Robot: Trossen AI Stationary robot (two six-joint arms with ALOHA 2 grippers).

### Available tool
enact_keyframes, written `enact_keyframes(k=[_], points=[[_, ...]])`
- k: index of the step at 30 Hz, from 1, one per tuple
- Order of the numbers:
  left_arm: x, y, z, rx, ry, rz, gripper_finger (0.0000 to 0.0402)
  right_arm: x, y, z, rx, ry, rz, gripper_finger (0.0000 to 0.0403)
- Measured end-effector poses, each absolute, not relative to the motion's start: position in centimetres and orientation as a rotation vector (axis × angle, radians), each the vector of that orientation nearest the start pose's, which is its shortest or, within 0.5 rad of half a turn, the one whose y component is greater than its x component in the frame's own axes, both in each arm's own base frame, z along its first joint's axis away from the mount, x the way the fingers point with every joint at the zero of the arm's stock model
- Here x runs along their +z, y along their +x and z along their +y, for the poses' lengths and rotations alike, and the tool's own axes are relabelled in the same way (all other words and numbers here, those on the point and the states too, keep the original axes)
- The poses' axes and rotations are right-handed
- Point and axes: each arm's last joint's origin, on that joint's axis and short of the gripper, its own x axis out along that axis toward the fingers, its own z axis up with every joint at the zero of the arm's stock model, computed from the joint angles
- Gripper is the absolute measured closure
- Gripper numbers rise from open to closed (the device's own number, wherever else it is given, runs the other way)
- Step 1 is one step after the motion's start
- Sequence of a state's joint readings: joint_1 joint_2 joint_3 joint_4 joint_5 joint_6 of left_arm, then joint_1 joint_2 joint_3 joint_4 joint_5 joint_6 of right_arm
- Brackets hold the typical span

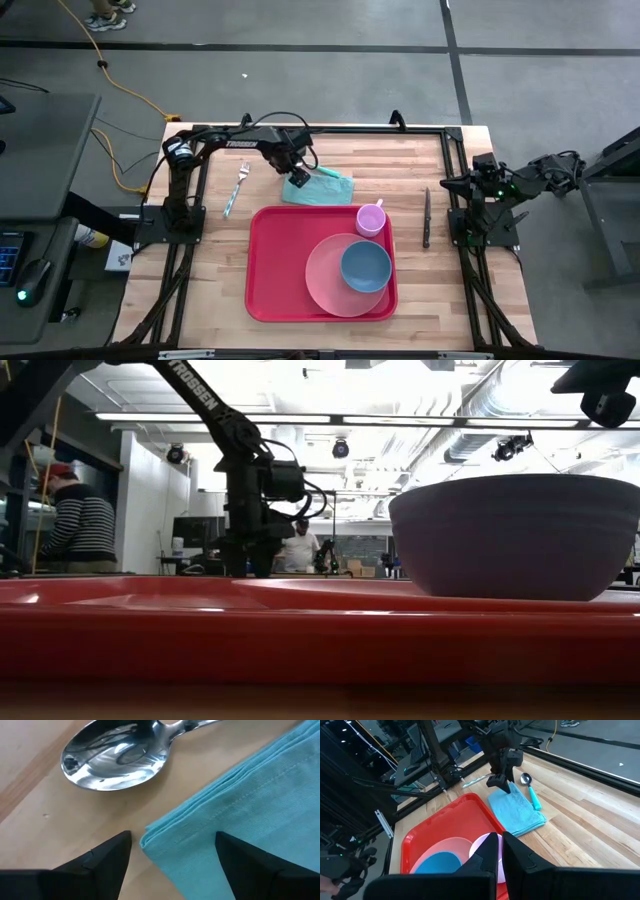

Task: Set up tray
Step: Put the blue napkin on the red serving tray

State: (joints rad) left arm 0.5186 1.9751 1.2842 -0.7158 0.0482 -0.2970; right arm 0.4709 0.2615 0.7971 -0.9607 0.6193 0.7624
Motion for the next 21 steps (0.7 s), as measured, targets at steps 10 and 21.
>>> enact_keyframes(k=[10, 21], points=[[13.98, 31.94, 18.11, 0.579, -0.644, 1.303, 0.0206, 31.07, 3.28, -0.22, -0.273, 0.532, 0.286, 0.0403], [13.97, 32.05, 18.0, 0.559, -0.616, 1.307, 0.0366, 31.06, 3.29, -0.14, -0.254, 0.554, 0.296, 0.0403]])
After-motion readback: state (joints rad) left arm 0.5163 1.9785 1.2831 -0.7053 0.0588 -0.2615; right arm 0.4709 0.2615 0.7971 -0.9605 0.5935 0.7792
